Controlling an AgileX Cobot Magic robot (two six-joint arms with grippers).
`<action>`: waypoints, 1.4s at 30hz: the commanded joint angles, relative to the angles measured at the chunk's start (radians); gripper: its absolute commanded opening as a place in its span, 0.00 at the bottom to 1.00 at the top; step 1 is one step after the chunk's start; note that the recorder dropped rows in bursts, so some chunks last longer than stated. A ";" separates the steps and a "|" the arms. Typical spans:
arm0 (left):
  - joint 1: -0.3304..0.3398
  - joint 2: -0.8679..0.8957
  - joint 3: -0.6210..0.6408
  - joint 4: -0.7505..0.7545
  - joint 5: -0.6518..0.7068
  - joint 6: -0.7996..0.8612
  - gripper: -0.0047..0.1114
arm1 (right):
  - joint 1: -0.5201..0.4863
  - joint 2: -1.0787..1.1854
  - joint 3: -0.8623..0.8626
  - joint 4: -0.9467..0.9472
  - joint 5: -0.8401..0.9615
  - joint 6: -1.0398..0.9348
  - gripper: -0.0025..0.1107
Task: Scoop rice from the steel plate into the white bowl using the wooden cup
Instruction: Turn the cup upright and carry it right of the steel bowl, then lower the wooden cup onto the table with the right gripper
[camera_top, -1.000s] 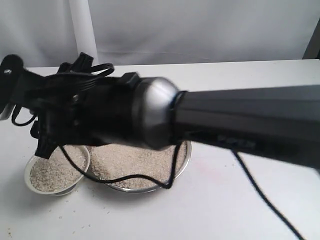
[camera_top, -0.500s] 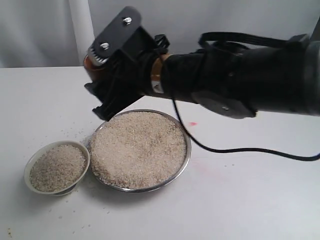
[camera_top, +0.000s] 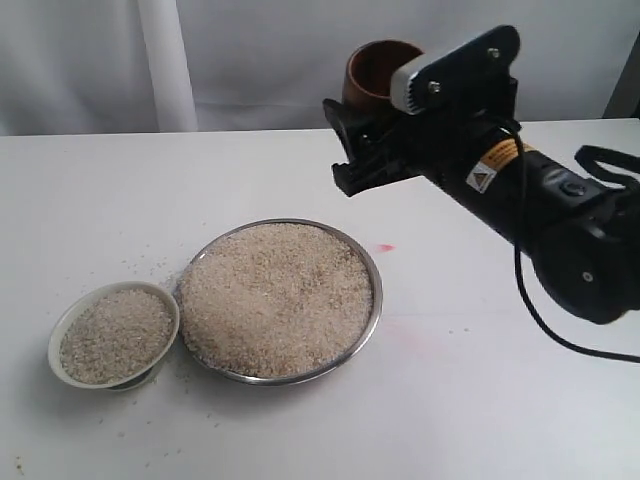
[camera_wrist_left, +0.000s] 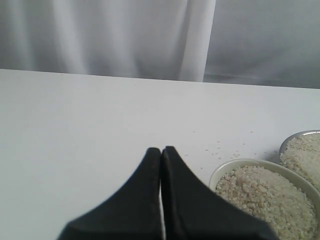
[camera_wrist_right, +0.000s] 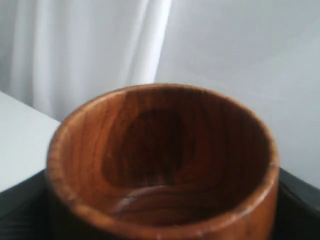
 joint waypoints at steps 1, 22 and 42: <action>-0.006 0.000 0.001 0.003 -0.008 -0.002 0.04 | -0.062 -0.006 0.061 0.117 -0.111 -0.011 0.02; -0.006 0.000 0.001 0.003 -0.007 -0.003 0.04 | -0.130 0.306 0.128 0.307 0.045 -0.011 0.02; -0.006 0.000 0.001 0.003 -0.007 -0.003 0.04 | -0.130 0.306 0.130 0.321 0.201 -0.026 0.02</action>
